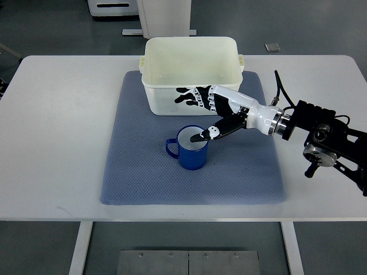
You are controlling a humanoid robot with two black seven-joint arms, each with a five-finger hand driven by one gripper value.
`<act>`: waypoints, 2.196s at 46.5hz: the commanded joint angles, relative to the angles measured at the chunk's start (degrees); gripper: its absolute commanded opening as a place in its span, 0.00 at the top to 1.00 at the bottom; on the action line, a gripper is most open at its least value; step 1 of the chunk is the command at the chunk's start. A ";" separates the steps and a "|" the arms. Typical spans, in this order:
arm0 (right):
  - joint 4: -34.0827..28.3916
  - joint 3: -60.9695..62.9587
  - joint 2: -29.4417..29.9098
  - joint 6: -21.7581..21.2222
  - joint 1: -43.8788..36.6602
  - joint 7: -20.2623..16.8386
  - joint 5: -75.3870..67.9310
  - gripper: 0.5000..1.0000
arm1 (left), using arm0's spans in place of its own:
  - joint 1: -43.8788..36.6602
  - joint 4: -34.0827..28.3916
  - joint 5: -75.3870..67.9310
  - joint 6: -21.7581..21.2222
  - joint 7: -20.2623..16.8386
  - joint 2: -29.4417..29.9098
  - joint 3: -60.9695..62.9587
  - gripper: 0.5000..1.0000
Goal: Place cup in box with right hand
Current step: 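Close the right hand's fingers around the blue mug's body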
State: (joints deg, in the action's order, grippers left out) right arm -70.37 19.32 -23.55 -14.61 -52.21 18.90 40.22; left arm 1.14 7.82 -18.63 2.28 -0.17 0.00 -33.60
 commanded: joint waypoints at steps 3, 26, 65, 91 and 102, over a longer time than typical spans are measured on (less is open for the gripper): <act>1.02 -0.68 0.26 0.28 0.26 -0.09 0.21 0.06 | 0.00 0.00 -0.01 0.00 0.00 0.00 0.03 0.00; 4.89 -1.56 3.07 2.83 0.79 -0.53 0.21 0.08 | 0.00 0.00 -0.01 0.00 0.00 0.00 0.03 0.00; 9.28 -4.46 6.59 3.09 2.20 -0.27 0.21 0.03 | 0.00 0.00 -0.01 0.00 0.00 0.00 0.03 0.00; 12.80 -6.13 8.52 3.09 3.16 -0.09 0.21 0.02 | 0.00 0.00 -0.01 0.00 0.00 0.00 0.03 0.00; 13.24 -6.49 8.52 3.18 3.34 -0.09 0.21 0.13 | 0.00 0.00 -0.01 0.00 0.00 0.00 -0.06 0.00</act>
State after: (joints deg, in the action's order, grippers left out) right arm -57.15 12.83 -15.03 -11.51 -49.03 18.82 40.43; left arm 1.14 7.82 -18.63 2.29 -0.18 0.00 -33.60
